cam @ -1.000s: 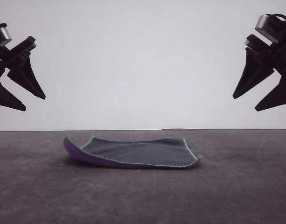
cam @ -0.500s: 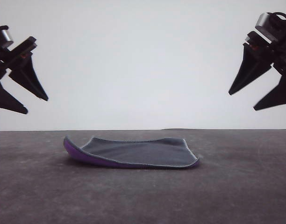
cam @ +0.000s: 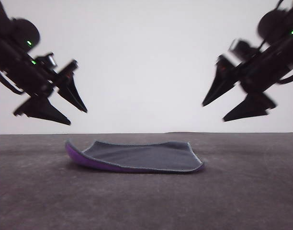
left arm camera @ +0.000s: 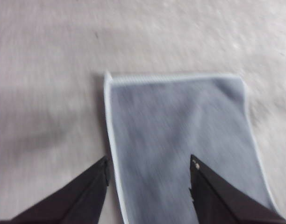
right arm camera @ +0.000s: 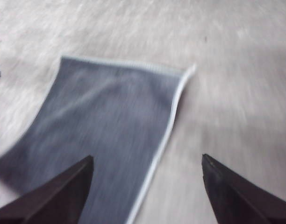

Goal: Fold clothes

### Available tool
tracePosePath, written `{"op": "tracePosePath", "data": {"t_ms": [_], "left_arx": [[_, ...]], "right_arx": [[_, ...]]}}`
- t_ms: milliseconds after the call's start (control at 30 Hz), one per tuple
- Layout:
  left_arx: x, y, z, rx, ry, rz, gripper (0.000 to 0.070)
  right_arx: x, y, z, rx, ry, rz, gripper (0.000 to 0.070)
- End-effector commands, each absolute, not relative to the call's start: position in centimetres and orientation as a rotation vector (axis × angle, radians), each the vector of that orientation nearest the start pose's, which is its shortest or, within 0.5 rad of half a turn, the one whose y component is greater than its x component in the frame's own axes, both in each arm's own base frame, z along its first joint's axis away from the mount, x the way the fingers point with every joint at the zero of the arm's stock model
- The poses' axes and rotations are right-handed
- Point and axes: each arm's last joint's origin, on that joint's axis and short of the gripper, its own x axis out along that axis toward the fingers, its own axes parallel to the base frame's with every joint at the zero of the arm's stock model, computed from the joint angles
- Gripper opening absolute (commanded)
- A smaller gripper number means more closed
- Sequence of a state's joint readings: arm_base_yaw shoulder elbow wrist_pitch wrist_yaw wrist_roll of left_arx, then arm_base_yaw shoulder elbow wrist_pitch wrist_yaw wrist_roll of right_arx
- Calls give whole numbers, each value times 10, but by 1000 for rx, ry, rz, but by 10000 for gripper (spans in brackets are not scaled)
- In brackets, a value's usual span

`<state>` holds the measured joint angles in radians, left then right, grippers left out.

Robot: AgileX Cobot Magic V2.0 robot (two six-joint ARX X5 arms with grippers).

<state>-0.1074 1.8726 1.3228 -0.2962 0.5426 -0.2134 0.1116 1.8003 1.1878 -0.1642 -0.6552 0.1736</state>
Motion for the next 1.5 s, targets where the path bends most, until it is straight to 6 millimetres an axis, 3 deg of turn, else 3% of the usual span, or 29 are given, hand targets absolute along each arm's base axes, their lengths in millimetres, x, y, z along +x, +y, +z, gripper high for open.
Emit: {"op": "tracePosePath", "data": {"t_ms": [0, 200, 433, 900, 1467], "left_arx": [[413, -61, 201, -379, 926, -529, 331], [445, -65, 179, -384, 984, -530, 331], [462, -72, 158, -381, 988, -540, 314], [462, -85, 155, -392, 981, -602, 314], [462, -85, 155, -392, 982, -602, 314]], "right_arx": [[393, 65, 197, 403, 849, 678, 464], [428, 72, 182, 461, 877, 697, 464], [440, 82, 166, 478, 885, 693, 463], [442, 108, 141, 492, 923, 723, 456], [446, 104, 136, 466, 897, 644, 439]]}}
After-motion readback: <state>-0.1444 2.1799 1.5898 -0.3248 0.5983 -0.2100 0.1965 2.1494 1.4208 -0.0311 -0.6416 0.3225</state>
